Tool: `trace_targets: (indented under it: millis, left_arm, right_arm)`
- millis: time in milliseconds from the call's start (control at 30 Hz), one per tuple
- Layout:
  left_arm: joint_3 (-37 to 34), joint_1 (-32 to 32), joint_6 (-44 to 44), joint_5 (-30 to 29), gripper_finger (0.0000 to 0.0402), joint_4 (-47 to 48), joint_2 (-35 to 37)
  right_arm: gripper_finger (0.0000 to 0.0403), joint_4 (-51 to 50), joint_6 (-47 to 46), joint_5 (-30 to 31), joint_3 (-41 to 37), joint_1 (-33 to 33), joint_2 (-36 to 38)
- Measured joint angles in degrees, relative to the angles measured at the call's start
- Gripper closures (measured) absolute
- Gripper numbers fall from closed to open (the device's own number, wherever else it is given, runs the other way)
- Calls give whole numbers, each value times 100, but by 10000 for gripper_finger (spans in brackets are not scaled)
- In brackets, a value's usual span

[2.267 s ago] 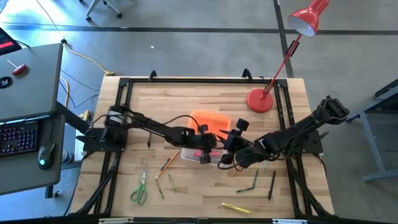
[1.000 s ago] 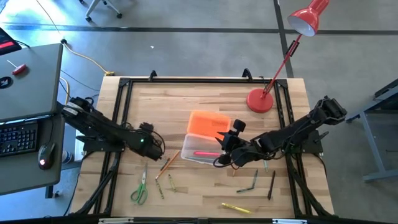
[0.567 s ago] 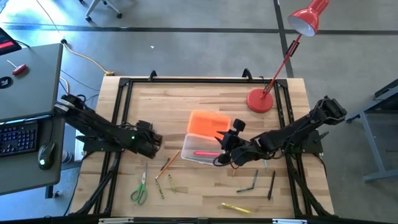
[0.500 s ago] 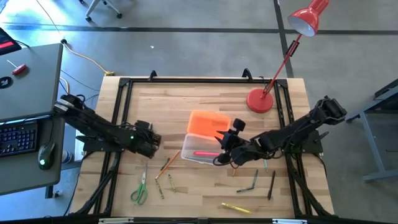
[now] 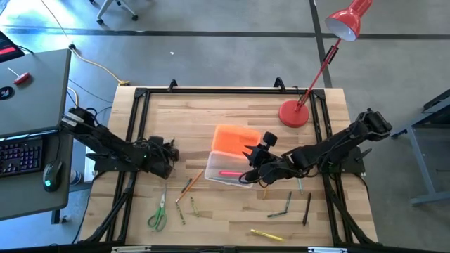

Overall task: Pick & place school supplies into a supply box
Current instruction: Put the left black pen into the supply box

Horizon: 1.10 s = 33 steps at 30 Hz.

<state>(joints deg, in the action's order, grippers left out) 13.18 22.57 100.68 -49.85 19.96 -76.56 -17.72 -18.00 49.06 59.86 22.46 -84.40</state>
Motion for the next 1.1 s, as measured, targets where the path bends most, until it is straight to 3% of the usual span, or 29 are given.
trace_targets:
  millis: [233, 567, 733, 833, 1100]
  left_arm:
    - [-298, -4, 106, -442, 282, -692, -357]
    - [-300, 0, -138, -773, 353, -1336, -1016]
    - [-53, -16, -142, -826, 354, -1314, -955]
    - [416, -21, -902, -521, 357, -1502, -791]
    - [2205, -185, -4319, -336, 357, -1497, -537]
  right_arm:
    - [323, -2, 4, 2, 0, 2, 0]
    - [322, 0, 46, 2, 0, 2, 0]
    - [324, 39, 46, 4, 0, 2, 0]
    - [323, 147, 70, 7, 0, 4, 0]
    - [323, 251, 293, 3, 0, 2, 0]
